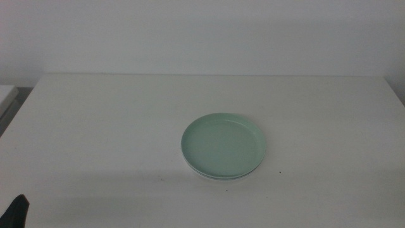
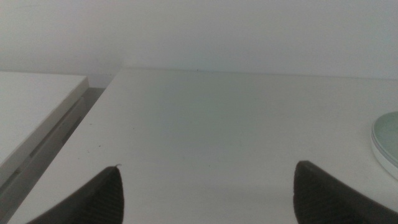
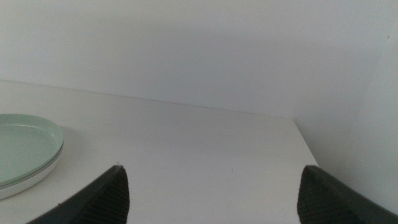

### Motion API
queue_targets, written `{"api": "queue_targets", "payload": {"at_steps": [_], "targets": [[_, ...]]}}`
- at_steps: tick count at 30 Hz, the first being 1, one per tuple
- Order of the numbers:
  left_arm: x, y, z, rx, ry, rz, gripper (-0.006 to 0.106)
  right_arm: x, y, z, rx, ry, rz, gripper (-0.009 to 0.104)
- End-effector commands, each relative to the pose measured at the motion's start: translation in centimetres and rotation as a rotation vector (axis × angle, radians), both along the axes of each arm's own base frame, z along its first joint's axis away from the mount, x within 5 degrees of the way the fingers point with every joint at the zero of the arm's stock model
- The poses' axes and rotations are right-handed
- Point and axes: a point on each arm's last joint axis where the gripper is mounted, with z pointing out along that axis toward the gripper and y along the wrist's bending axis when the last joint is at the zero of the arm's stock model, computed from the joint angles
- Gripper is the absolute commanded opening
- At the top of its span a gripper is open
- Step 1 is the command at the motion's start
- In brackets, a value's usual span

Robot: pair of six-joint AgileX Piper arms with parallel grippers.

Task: Stack the three bowls on top of each other.

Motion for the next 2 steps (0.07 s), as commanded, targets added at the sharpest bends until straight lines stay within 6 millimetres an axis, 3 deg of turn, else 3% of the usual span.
{"api": "queue_targets", "payload": {"at_steps": [1,2], "targets": [[0.00,0.03,0.18,0.000,-0.020,0.004,0.094,-0.02,-0.05,0.01,-0.013,-0.012,-0.006,0.093],[0.00,0.03,0.18,0.000,-0.020,0.004,0.094,-0.02,-0.05,0.01,-0.004,-0.011,-0.007,0.093]]}}
